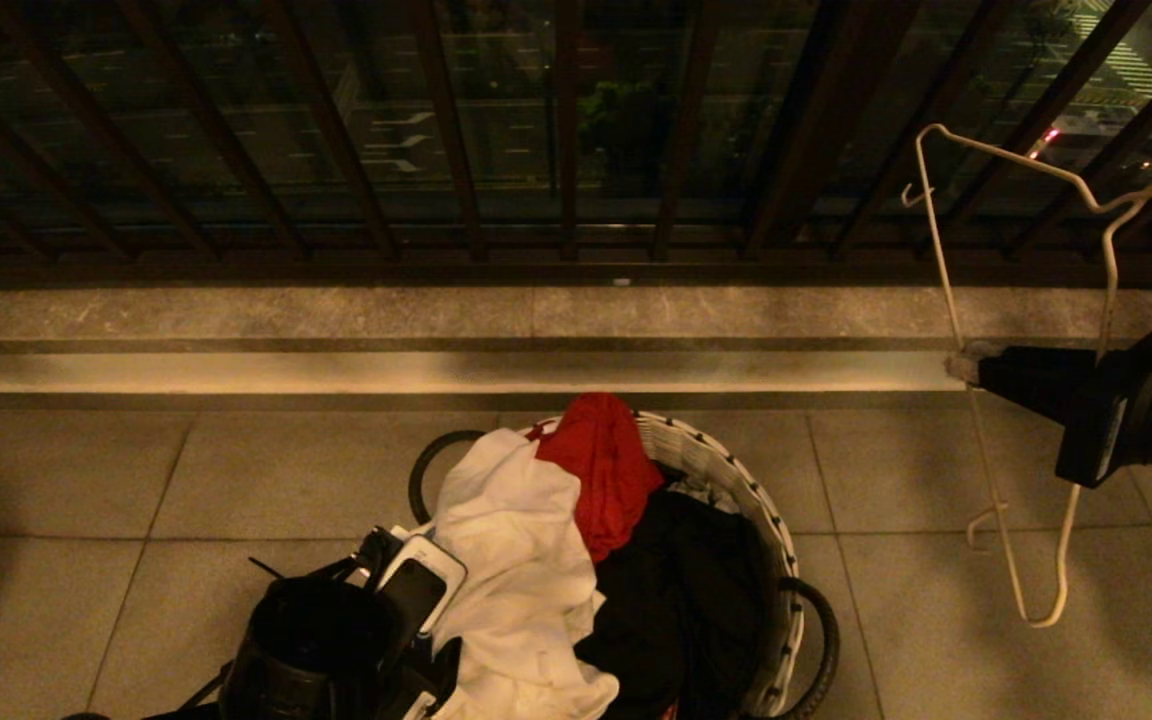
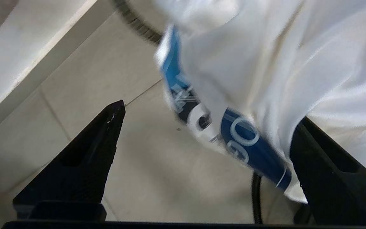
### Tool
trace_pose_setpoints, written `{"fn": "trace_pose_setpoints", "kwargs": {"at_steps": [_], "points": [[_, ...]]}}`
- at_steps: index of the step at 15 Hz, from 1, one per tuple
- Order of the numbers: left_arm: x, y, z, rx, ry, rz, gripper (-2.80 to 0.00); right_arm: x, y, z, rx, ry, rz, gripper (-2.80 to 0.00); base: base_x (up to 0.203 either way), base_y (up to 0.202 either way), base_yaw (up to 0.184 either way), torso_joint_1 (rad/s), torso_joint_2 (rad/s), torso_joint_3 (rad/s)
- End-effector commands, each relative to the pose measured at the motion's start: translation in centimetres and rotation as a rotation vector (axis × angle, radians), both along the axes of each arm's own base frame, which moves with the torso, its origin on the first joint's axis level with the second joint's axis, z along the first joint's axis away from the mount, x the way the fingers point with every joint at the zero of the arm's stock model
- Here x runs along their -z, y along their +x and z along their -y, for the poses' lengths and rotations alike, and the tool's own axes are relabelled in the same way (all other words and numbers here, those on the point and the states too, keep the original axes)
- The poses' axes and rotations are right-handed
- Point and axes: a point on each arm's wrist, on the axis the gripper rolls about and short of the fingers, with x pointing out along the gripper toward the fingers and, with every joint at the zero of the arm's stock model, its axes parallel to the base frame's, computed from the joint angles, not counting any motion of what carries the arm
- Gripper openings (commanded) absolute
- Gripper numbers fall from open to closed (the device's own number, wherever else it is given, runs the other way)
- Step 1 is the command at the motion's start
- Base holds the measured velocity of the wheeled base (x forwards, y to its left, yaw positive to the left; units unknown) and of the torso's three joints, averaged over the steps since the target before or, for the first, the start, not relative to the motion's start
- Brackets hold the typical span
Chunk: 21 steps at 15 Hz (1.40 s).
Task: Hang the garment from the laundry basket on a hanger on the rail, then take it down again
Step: Pick up clothes from the basket
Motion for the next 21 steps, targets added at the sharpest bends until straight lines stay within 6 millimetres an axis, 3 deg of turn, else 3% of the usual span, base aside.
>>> {"fn": "trace_pose_setpoints", "kwargs": {"at_steps": [1, 6, 8, 13, 21], "points": [[-0.4, -0.6, -0.9, -0.009, -0.01, 0.015, 0.0, 0.0, 0.0, 0.0, -0.002, -0.001, 0.001, -2.8, 0.0, 0.0, 0.0, 0.0, 0.0, 0.0], [2.3, -2.0, -2.5, 0.001, 0.059, -0.09, 0.0, 0.0, 0.0, 0.0, -0.002, 0.001, 0.0, -2.8, 0.0, 0.0, 0.0, 0.0, 0.0, 0.0], [2.4, -2.1, -2.6, 0.02, 0.048, -0.106, 0.0, 0.1, 0.1, 0.0, -0.001, 0.0, -0.003, -2.8, 0.0, 0.0, 0.0, 0.0, 0.0, 0.0], [2.2, -1.6, -2.4, 0.015, 0.05, -0.097, 0.0, 0.1, 0.2, 0.0, -0.001, -0.001, -0.006, -2.8, 0.0, 0.0, 0.0, 0.0, 0.0, 0.0], [-0.8, -0.1, -1.5, -0.051, -0.002, 0.038, 0.0, 0.1, 0.2, -0.1, -0.002, -0.001, -0.006, -2.8, 0.0, 0.0, 0.0, 0.0, 0.0, 0.0]]}}
